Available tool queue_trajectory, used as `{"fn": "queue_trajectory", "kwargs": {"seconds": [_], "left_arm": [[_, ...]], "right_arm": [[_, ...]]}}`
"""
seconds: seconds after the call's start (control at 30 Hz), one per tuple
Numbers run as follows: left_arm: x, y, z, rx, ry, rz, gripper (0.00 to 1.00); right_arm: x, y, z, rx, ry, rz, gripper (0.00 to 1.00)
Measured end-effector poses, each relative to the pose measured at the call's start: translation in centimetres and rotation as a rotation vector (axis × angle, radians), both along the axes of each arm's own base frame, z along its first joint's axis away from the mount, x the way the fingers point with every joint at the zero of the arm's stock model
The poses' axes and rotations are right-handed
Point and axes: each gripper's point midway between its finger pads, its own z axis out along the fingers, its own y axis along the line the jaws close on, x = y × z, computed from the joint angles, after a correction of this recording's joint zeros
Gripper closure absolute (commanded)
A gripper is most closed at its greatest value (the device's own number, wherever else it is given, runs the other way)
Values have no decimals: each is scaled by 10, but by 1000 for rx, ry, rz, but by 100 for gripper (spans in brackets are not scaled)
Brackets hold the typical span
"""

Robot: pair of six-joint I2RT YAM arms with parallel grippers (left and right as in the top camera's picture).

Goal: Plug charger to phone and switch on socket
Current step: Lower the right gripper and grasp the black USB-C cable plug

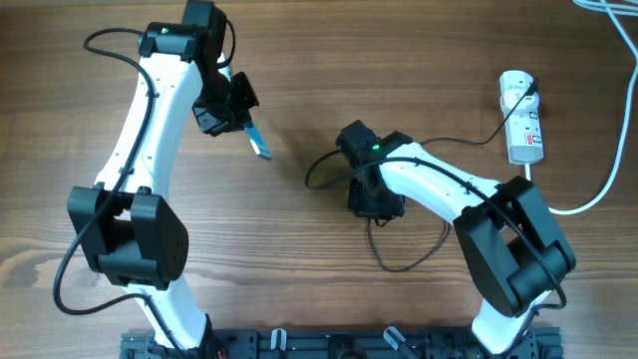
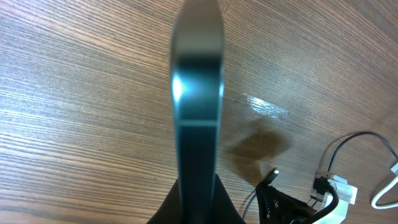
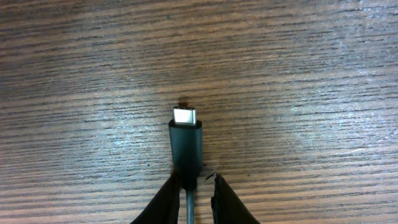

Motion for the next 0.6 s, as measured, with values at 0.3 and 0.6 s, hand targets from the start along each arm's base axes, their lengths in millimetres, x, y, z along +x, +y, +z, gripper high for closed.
{"fn": "queue_trajectory", "kwargs": {"seconds": [0.3, 0.6], "left_arm": [[0, 0, 0, 0, 0, 0, 96], [0, 0, 0, 0, 0, 0, 96]], "right_arm": [[-1, 0, 0, 3, 3, 0, 84], [-1, 2, 0, 10, 6, -1, 92]]}}
